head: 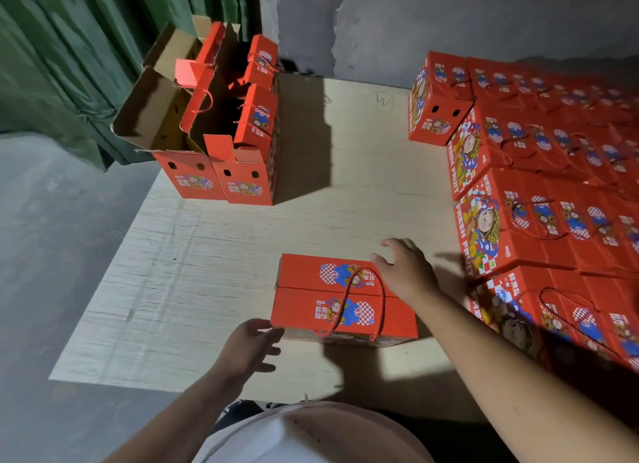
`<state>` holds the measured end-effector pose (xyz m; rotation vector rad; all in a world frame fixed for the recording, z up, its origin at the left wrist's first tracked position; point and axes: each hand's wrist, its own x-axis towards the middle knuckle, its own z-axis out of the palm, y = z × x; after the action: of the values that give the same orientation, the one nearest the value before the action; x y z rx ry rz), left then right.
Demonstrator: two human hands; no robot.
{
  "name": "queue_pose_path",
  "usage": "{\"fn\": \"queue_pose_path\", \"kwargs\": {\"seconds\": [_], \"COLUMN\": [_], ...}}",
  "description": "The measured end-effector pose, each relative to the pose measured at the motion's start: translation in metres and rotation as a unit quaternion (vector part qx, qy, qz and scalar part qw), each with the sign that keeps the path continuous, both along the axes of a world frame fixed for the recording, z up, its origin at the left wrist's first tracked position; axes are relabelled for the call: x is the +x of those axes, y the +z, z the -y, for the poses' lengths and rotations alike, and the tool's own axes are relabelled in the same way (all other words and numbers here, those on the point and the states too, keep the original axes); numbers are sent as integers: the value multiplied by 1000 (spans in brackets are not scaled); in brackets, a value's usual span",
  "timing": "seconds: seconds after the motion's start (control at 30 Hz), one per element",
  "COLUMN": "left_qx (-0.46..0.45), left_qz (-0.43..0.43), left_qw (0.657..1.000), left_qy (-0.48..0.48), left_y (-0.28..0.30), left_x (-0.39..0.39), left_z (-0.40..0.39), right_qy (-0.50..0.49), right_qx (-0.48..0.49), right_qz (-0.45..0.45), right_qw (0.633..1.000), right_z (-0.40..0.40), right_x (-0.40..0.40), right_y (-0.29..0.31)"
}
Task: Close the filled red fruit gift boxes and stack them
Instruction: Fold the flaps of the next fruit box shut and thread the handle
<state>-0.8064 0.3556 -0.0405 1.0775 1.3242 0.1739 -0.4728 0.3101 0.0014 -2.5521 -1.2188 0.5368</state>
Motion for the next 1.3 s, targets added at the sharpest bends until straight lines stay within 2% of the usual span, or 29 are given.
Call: {"fn": "queue_pose_path", "kwargs": {"seconds": [0.1,0.27,0.37,0.43,0.53,0.67,0.83,0.93,1.0,1.07,1.1,1.2,1.23,1.3], "left_qx": [-26,5,26,44,118,235,288,306,302,346,374,450,463,466], "left_qz": [38,72,95,99,68,35,22,24,-24,-55,-56,-37,-42,-80], "left_qw": [999,995,992,993,989,952,925,923,922,900,885,824,804,777], "left_qy": [15,68,82,49,-55,-193,-247,-234,-241,-260,-272,-342,-371,-414], "left_y": [6,14,15,17,24,29,38,34,28,22,22,26,25,22], "left_x": [8,23,38,50,72,94,109,104,96,86,82,70,66,62], "left_z": [-2,-21,-46,-62,-72,-74,-71,-61,-52,-38,-29,-4,2,9], "right_qy": [-11,-57,-85,-101,-112,-124,-105,-155,-231,-311,-356,-455,-476,-502], "right_qx": [-71,-55,-56,-60,-48,-31,-24,-35,-28,-50,-60,-10,17,80], "right_qz": [-27,-32,-64,-91,-116,-133,-166,-187,-260,-352,-411,-595,-623,-632], "right_qw": [997,996,993,989,986,983,980,969,937,881,837,662,620,584], "right_z": [7,30,52,70,92,106,115,119,116,108,103,92,89,83], "right_x": [9,2,-10,-23,-46,-76,-105,-103,-94,-85,-81,-74,-73,-72], "right_y": [-3,-4,-5,-7,-8,-9,-20,-29,-36,-42,-44,-43,-43,-43]}}
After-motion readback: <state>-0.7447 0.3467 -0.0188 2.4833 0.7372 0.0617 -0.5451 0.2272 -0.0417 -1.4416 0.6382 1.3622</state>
